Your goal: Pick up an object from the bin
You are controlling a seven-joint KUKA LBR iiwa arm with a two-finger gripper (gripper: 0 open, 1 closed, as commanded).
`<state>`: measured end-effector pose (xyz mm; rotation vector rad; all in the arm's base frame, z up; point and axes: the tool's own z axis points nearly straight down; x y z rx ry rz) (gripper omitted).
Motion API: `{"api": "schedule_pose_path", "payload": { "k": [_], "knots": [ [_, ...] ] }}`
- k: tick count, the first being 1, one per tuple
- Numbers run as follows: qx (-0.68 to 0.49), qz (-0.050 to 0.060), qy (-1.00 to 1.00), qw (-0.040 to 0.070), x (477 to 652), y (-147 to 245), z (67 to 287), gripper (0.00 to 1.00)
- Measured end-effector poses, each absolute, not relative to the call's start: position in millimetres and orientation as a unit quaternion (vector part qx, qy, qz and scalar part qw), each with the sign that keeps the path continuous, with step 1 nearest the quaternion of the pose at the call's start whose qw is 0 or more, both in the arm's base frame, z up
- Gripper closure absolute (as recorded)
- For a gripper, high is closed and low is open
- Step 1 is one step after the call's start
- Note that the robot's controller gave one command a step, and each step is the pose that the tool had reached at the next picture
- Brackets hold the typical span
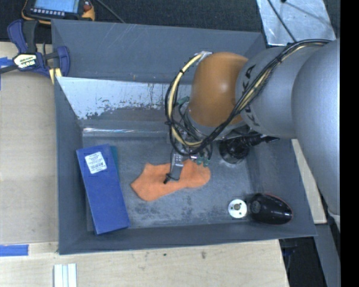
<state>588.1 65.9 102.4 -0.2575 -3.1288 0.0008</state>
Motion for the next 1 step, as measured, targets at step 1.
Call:
{"api": "schedule_pose_path", "payload": {
  "k": [1],
  "knots": [
    [-0.078, 0.0, -0.997, -0.002, 555.7, 68.7, 81.5, 0.0]
  ]
}}
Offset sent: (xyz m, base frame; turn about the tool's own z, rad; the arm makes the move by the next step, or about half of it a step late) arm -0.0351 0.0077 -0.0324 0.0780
